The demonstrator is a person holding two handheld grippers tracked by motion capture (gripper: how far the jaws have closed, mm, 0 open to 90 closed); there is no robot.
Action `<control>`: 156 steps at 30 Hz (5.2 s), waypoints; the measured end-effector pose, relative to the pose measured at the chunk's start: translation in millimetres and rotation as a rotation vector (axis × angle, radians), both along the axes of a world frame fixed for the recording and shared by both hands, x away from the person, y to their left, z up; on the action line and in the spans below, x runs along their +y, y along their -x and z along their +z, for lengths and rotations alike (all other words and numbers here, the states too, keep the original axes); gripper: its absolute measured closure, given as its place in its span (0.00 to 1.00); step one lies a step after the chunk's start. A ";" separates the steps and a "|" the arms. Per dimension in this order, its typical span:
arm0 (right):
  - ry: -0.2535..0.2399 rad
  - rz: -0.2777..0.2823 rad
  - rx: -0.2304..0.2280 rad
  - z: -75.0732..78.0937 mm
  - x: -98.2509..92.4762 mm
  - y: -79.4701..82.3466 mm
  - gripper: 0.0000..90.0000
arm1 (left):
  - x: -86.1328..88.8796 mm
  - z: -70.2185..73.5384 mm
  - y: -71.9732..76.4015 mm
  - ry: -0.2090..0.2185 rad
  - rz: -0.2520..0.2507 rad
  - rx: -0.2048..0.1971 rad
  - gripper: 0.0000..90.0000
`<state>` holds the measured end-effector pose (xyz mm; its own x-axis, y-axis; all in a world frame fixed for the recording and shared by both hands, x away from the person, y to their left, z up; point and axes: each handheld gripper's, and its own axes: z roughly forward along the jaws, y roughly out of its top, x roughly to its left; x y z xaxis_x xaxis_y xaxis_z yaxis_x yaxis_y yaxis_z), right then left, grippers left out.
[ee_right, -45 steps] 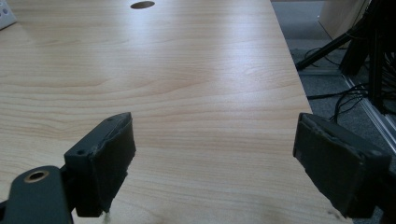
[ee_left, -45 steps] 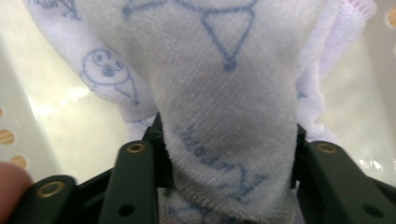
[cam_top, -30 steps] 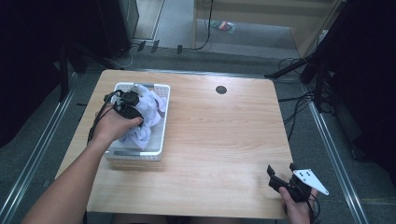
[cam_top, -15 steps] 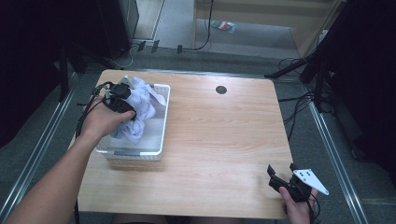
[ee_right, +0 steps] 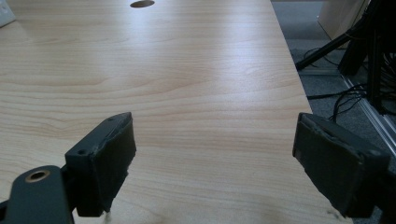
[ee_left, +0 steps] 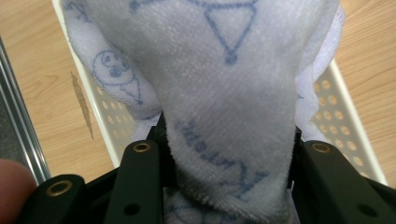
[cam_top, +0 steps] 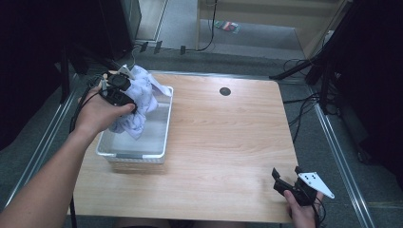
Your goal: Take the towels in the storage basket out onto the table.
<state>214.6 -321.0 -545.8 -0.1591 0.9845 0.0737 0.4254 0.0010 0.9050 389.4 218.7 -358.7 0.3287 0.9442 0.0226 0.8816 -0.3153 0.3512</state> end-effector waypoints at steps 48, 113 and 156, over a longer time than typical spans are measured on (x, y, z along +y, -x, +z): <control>0.013 0.019 -0.013 0.0 1.5 1.2 0.15 | -131.1 -3.6 -8.7 0.042 -0.191 -0.022 0.64; 0.013 0.026 -0.005 0.0 2.3 0.1 0.15 | -196.0 -93.4 -6.7 0.153 -0.219 0.089 0.00; 0.020 0.011 0.002 -0.1 3.0 -0.6 0.15 | -35.8 -41.0 24.1 0.126 -0.003 -0.092 0.00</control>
